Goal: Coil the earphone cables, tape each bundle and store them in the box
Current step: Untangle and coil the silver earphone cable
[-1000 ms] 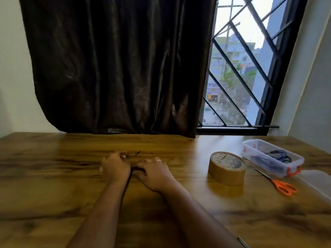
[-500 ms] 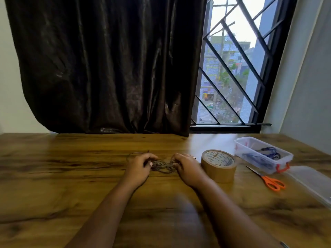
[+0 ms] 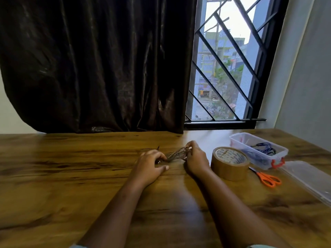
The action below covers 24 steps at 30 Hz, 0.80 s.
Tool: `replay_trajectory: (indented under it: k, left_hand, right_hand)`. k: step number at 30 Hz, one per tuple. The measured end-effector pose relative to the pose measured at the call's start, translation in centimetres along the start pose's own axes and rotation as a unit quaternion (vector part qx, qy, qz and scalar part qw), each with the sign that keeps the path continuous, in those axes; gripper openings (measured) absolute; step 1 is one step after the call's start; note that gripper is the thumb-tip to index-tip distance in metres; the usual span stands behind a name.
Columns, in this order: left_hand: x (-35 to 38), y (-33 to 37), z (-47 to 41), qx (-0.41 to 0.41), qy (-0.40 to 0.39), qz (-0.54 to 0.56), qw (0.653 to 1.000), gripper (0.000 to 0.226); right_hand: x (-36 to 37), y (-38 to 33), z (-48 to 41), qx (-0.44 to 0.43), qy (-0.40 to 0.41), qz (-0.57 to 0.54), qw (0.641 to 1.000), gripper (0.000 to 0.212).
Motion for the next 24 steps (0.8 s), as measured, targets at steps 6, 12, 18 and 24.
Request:
replay_trajectory:
  k: [6, 12, 18, 24]
  left_hand:
    - [0.3, 0.1, -0.7, 0.005, 0.043, 0.003, 0.999, 0.012]
    - [-0.1, 0.2, -1.3, -0.018, 0.133, 0.189, 0.973, 0.016]
    - [-0.1, 1.5, -0.8, -0.020, 0.103, 0.313, 0.944, 0.016]
    - [-0.6, 2.2, -0.7, -0.034, 0.150, 0.354, 0.922, 0.016]
  right_hand:
    - [0.4, -0.8, -0.6, -0.007, 0.023, -0.227, 0.974, 0.020]
    - [1.0, -1.3, -1.3, -0.068, 0.024, -0.256, 0.964, 0.016]
    - [0.0, -3.0, 0.3, -0.124, -0.065, -0.279, 0.950, 0.025]
    - [-0.1, -3.1, 0.3, -0.176, -0.105, -0.119, 0.972, 0.019]
Point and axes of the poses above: each hand's wrist, its own z-axis away from the middle knuckle, its own x-axis out of the palm, y = z × x, the point moved 1 cm from there along -z, towards the middle knuckle, and after that the axes turned 7 degrees about -x, right-handed, at the moved point
